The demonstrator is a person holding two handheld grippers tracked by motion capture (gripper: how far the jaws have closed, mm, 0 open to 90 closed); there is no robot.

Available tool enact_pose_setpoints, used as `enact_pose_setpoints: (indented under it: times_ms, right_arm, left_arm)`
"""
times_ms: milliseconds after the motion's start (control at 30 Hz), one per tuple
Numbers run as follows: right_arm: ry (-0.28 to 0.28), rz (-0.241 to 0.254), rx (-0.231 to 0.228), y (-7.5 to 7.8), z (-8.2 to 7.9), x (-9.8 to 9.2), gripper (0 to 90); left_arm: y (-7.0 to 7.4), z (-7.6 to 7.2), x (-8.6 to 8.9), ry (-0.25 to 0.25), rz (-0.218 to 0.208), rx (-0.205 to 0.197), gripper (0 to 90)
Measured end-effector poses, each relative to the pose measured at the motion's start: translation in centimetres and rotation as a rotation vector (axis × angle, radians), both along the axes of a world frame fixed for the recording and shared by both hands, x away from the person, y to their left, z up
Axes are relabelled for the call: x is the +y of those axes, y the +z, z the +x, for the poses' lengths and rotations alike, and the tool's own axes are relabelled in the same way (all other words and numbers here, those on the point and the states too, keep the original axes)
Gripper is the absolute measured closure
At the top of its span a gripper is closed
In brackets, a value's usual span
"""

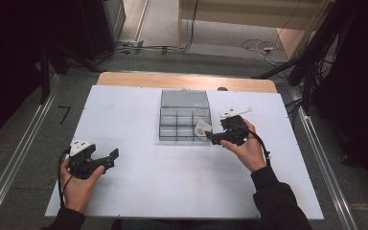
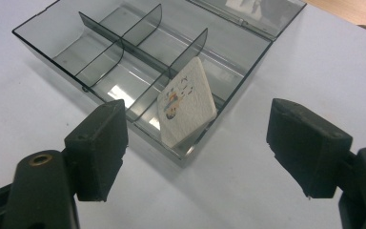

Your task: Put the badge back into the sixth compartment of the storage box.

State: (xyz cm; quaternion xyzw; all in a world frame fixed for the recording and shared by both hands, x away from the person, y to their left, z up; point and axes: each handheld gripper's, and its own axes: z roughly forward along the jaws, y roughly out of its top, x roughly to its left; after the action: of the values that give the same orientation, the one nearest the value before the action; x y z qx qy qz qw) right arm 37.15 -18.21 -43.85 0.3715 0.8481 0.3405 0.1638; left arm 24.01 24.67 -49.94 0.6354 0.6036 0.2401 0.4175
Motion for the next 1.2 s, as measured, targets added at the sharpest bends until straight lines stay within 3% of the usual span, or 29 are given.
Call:
enact_pose_setpoints:
  times_ms: [1200]
  right_arm:
    - [-0.025, 0.018, 0.01, -0.7, -0.6, -2.3, 20.1]
  left_arm:
    - [0.0, 0.0, 0.0, -0.001, -0.001, 0.002, 10.1]
